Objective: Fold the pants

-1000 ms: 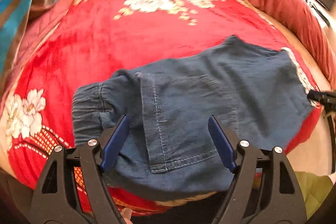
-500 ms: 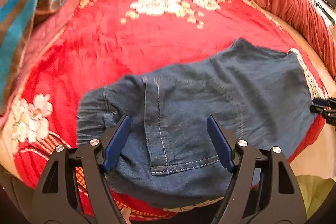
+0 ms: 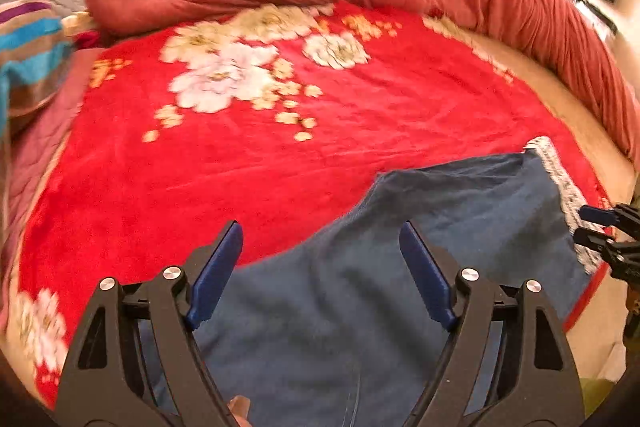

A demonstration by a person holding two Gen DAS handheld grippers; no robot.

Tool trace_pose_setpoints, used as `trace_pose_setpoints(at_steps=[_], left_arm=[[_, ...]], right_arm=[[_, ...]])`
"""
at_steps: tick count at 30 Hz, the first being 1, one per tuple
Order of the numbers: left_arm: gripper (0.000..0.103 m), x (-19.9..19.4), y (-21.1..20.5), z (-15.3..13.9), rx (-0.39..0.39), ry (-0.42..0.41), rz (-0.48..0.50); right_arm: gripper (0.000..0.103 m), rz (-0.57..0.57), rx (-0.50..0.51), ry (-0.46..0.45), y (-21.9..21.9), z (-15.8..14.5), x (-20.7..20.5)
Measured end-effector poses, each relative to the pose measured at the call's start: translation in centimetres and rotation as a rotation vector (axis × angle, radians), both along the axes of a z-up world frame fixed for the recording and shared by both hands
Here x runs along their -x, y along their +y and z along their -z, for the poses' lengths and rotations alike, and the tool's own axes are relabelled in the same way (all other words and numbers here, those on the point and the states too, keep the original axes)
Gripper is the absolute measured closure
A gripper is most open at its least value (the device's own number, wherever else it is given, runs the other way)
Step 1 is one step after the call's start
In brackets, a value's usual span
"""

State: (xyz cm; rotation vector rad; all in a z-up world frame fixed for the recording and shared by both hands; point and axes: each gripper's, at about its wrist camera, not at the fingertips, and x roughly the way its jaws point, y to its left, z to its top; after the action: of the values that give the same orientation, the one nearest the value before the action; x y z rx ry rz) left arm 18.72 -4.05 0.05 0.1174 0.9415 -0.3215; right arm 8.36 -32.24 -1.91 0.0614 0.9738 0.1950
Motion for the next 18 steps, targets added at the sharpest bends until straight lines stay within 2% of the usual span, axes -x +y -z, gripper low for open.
trace_pose_setpoints(at_steps=[5,7,11,12,14,15,18], left_arm=[[0.030,-3.9,-1.6,3.6,0.059,0.115,0.017],[0.030,-4.8,-2.4,4.3,0.059,0.131,0.036],[0.029,-5.5,-3.3,4.5,0.112,0.124,0.096],[0.031,-5.6,-3.4,4.7,0.122,0.128,0.104],[0.071,-5.5,-3.9,5.4,0.153,0.157,0.142],[0.099,-5.4,-4.1,5.7,0.173,0.176,0.167],[0.101,-4.5,-4.7,5.0,0.163,0.127,0.195]], right_arm=[[0.051,0.012,0.021,0.038,-0.4,1.1,-1.3],[0.051,0.015,0.027,0.064,-0.4,1.8,-1.6],[0.048,0.015,0.045,0.080,-0.1,2.8,-1.9],[0.045,0.015,0.052,0.080,0.1,2.9,-1.9],[0.041,0.013,0.048,0.078,0.3,3.0,-1.9],[0.041,0.013,0.059,0.076,0.5,3.1,-1.8],[0.041,0.014,0.078,0.076,0.7,3.3,-1.9]])
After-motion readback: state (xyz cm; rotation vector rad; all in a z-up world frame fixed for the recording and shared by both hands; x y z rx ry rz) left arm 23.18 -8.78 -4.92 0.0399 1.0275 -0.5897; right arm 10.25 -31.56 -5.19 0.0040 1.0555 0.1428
